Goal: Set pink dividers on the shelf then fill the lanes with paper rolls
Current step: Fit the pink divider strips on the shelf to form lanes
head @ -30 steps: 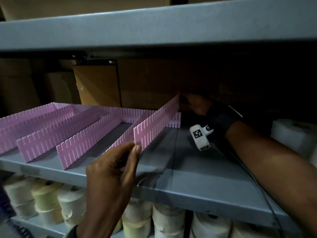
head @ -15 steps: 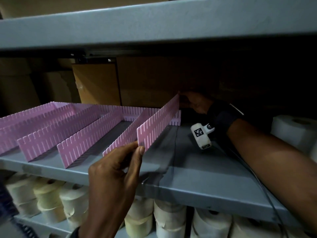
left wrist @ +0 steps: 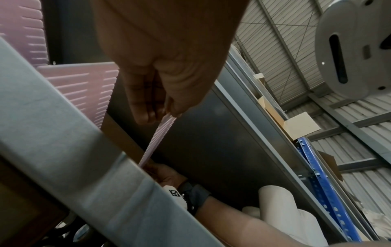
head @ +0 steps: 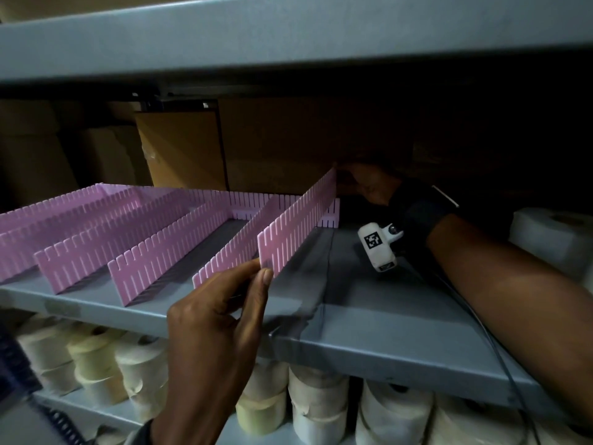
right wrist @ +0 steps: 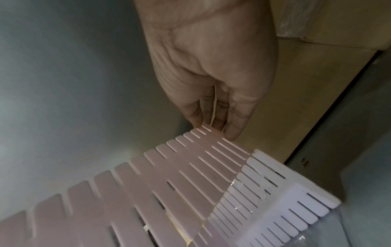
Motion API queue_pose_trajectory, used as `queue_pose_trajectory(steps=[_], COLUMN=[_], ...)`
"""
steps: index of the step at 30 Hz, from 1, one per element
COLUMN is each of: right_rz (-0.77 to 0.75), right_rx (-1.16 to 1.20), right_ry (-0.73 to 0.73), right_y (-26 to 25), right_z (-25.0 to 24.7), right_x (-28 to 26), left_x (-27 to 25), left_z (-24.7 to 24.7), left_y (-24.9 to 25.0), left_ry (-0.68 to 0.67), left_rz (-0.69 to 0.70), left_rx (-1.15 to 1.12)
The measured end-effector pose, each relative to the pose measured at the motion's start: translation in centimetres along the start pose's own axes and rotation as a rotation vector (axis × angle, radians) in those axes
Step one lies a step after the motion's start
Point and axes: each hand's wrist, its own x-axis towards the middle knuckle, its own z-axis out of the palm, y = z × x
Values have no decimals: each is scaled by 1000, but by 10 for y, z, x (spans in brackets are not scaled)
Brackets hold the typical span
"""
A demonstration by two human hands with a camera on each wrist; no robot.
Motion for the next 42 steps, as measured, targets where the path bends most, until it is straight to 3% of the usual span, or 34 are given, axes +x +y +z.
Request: queue_pose_trajectory(steps=[6,18,25,32,35,42], right_rz=[61,409,426,406,357,398], right_rx=[-17,-314,-372,-413,-446,-531], right_ry=[10,12,6,41,45,-6], right_y=[4,16,9,9,5,3], right_z=[2,3,5,5,7,4], right_x=[-2,-11,-13,-11,-12,-16], left_x=[-5,-24,-35,-42,-45,-49], left_z=[2,11,19,22,22,30], left_y=[-3,0,3,-6,-12,-18], left_ry=[-3,-121,-143,-272,-271,-239], left_rz=[-14,58,82,55,75,148], left_rx=[-18,22,30,13,21,67])
